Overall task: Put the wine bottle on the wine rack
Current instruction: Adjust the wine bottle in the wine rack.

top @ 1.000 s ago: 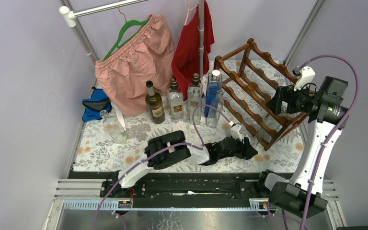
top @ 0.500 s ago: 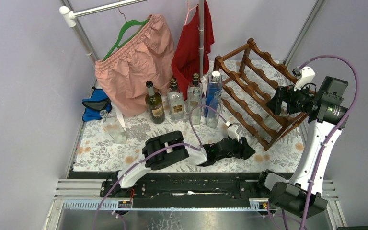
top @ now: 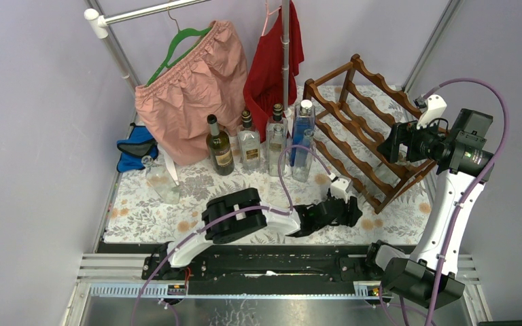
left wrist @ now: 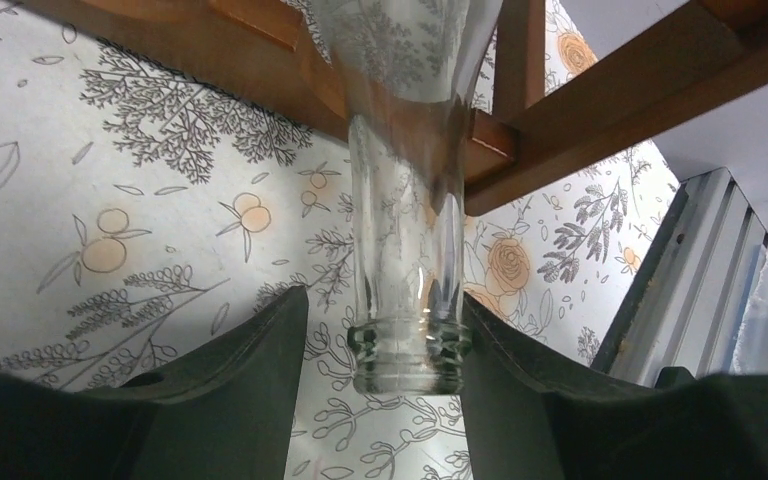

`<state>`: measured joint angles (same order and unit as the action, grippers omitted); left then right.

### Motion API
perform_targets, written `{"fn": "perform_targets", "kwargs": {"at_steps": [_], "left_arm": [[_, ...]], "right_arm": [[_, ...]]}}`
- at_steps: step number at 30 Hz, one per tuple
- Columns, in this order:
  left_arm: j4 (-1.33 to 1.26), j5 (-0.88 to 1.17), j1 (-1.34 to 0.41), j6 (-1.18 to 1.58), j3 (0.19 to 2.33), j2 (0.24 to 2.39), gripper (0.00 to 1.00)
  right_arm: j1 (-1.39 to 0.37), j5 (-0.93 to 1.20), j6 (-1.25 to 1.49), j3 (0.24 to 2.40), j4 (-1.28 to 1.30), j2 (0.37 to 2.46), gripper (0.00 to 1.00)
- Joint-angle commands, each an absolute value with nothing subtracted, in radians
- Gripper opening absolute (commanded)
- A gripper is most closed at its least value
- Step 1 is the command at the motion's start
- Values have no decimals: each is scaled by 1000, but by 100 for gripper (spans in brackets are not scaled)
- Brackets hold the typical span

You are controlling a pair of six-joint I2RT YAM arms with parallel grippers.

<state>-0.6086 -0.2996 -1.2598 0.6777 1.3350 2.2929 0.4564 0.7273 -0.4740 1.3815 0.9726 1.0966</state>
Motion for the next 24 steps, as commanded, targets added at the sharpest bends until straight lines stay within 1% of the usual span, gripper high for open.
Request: {"fn": "perform_targets", "kwargs": {"at_steps": [1, 6, 10, 14, 18, 24], "left_arm": [[-504, -276, -1210, 653, 1346, 2297, 61], [-442, -199, -1195, 610, 1383, 2283, 62], [-364, -154, -1195, 578, 1425, 2279, 67], [-315, -139, -1195, 552, 1417, 2260, 71], [-265, -133, -1187, 519, 1441, 2246, 71], [-155, -71, -1172, 465, 1547, 2273, 69]], "right_arm": [[454, 754, -474, 1392, 944, 1079, 97], [454, 758, -472, 1394, 942, 1084, 97], [454, 756, -472, 1398, 942, 1085, 97], [454, 757, -472, 1398, 943, 1083, 97], [454, 763, -467, 1390, 939, 1084, 97], [454, 761, -467, 1391, 941, 1079, 97]]}}
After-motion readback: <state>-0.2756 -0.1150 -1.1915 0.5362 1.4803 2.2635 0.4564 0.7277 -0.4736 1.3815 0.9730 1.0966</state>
